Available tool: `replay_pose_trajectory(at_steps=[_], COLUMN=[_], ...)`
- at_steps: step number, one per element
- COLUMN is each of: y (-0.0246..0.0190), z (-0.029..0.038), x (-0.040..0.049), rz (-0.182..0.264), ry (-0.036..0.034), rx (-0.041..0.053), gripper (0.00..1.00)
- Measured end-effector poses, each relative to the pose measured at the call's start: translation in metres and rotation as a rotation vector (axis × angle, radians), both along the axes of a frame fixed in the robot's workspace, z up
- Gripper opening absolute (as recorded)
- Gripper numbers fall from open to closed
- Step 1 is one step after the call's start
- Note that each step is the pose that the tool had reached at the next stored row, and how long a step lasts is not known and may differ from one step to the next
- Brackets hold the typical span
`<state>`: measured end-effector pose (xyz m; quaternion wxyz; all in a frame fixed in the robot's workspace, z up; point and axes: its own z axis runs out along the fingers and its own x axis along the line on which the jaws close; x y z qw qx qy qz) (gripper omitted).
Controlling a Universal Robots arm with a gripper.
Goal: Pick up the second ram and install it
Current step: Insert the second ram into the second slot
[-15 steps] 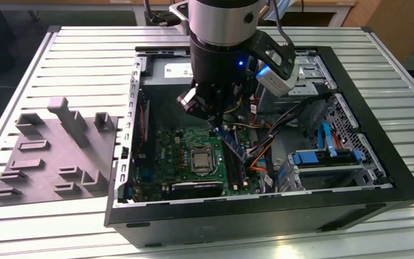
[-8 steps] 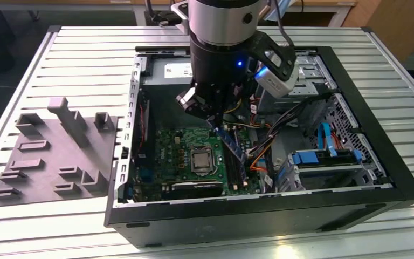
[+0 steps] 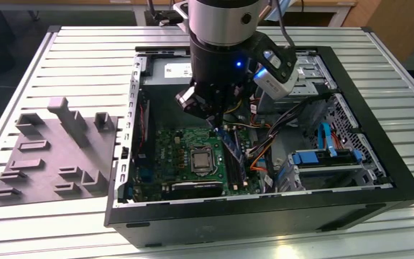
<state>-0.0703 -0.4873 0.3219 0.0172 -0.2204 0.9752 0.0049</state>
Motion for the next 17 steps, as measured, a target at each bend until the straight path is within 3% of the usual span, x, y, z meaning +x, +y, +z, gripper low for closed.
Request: replay_pose_trajectory(at_steps=[17], y=[0.0000], z=[0.0000], x=[0.0000], rz=[-0.077], ry=[0.0000], rx=[0.0000], gripper=[0.11])
